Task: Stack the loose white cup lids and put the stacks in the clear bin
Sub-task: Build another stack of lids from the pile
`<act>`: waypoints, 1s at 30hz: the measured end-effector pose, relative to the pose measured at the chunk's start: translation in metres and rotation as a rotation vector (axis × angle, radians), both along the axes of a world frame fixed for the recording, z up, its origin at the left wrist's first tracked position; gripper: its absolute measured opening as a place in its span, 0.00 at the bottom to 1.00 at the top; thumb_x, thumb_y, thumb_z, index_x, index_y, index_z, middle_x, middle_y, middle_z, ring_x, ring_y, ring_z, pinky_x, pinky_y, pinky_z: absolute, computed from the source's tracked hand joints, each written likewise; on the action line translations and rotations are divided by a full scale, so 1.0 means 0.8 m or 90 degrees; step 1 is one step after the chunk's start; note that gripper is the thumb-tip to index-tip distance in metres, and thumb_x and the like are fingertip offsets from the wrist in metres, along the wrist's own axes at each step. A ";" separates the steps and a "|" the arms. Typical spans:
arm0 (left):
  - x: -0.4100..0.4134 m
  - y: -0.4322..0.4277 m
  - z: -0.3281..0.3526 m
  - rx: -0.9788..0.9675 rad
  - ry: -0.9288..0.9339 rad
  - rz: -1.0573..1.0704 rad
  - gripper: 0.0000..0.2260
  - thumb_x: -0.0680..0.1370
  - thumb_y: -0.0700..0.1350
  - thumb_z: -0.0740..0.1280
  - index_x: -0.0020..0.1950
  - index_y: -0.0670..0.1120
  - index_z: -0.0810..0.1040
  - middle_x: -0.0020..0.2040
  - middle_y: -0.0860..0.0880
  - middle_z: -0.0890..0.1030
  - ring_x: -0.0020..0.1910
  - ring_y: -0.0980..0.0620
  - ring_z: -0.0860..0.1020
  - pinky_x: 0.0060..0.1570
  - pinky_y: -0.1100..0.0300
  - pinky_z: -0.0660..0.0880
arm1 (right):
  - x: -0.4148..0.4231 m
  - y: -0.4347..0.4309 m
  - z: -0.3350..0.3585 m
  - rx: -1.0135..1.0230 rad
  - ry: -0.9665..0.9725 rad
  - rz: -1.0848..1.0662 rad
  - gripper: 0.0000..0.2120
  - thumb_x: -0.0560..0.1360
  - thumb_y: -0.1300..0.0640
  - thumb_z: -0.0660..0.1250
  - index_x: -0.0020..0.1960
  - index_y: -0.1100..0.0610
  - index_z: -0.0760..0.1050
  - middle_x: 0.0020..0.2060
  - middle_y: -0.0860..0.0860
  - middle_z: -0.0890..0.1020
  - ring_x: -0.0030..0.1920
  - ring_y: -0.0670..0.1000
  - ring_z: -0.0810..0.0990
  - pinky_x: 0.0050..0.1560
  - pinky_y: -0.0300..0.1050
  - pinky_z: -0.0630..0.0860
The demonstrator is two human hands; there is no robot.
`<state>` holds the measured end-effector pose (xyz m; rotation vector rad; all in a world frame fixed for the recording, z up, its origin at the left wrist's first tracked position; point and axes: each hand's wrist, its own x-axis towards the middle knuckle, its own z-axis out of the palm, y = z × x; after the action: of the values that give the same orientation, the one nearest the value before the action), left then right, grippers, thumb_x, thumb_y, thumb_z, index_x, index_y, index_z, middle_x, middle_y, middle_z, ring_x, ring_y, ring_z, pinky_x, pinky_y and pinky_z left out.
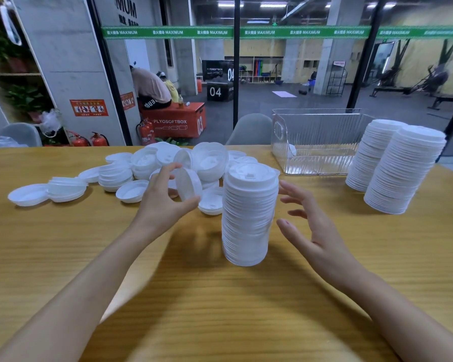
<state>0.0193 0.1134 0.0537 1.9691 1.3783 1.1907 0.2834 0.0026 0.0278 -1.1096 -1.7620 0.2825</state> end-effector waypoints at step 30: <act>0.065 -0.068 0.055 -0.091 -0.124 -0.229 0.33 0.57 0.64 0.74 0.59 0.59 0.68 0.61 0.61 0.76 0.61 0.69 0.72 0.51 0.76 0.68 | 0.001 -0.001 0.002 0.009 0.013 0.002 0.27 0.78 0.44 0.62 0.74 0.50 0.63 0.69 0.42 0.71 0.67 0.50 0.72 0.62 0.41 0.71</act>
<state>0.0712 0.0589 0.0978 1.8464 0.9361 1.0522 0.2839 0.0018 0.0290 -1.0905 -1.7448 0.2825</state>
